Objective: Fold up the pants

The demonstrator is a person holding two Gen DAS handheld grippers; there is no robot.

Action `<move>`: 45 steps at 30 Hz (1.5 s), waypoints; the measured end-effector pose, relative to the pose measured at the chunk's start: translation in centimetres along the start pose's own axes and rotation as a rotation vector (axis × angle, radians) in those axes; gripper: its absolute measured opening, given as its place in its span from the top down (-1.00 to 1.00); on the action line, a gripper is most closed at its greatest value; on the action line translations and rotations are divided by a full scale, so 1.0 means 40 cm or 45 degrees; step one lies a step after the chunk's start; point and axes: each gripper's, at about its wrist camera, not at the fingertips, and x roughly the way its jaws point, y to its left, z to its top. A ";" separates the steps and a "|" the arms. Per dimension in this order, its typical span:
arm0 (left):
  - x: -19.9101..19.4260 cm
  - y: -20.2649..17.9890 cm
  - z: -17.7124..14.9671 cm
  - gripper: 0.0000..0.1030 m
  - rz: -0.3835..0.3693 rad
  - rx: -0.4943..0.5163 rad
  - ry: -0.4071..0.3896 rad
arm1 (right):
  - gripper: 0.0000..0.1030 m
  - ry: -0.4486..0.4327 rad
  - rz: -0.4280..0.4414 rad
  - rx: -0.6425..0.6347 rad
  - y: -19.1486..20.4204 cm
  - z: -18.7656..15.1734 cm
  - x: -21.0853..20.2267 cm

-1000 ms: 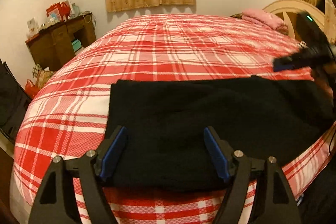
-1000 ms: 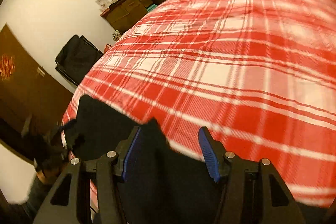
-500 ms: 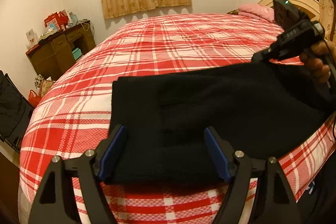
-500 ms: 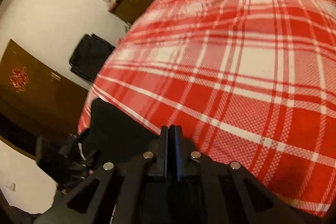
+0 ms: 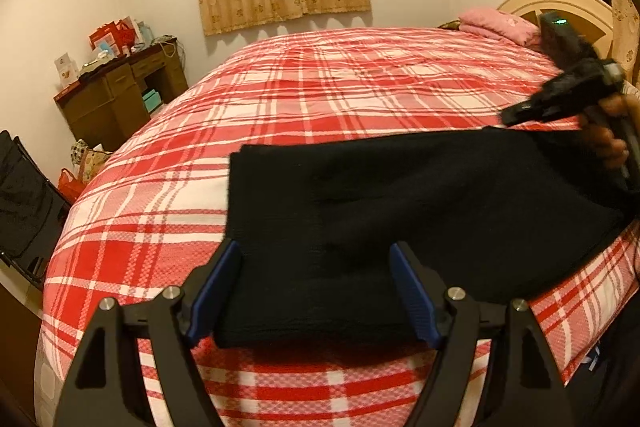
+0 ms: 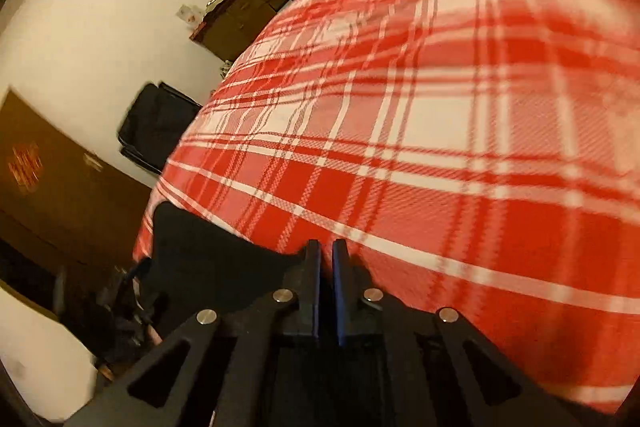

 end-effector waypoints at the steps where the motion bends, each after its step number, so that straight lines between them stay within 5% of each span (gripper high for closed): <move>1: 0.011 0.009 0.000 -0.84 0.036 -0.016 0.025 | 0.86 -0.003 -0.015 -0.039 0.010 -0.010 -0.027; 3: 0.027 0.058 -0.011 -1.00 -0.005 -0.159 0.062 | 0.71 0.001 -0.005 -0.081 0.021 -0.040 -0.076; 4: 0.023 0.082 -0.015 -1.00 -0.045 -0.234 0.039 | 0.28 0.003 0.000 -0.097 0.027 -0.056 -0.094; 6: 0.017 0.091 -0.010 -1.00 -0.038 -0.255 0.035 | -0.14 0.007 0.004 -0.140 0.047 -0.099 -0.128; 13: 0.034 0.080 -0.008 -1.00 0.021 -0.217 0.072 | -0.13 0.137 0.121 -0.235 0.124 -0.246 -0.110; 16: 0.035 0.081 -0.009 -1.00 0.027 -0.210 0.081 | -0.09 0.221 0.087 -0.235 0.126 -0.315 -0.064; 19: 0.031 0.083 -0.008 -1.00 0.028 -0.206 0.088 | -0.09 0.192 0.093 -0.232 0.127 -0.363 -0.064; 26: -0.018 0.085 0.024 -0.97 0.085 -0.230 0.004 | -0.08 0.051 0.092 -0.361 0.199 -0.358 -0.112; 31: -0.036 0.048 0.048 -0.97 0.053 -0.186 -0.025 | -0.08 0.159 0.034 -0.343 0.203 -0.369 0.015; 37: -0.047 0.001 0.064 -0.97 -0.026 -0.168 -0.046 | -0.09 0.060 0.026 -0.343 0.202 -0.358 -0.056; 41: -0.024 -0.047 0.059 -0.97 -0.062 -0.134 0.008 | -0.09 0.004 -0.101 -0.272 0.145 -0.360 -0.112; 45: 0.020 -0.075 0.035 -0.98 -0.014 -0.091 0.101 | -0.08 0.069 -0.149 -0.249 0.099 -0.402 -0.113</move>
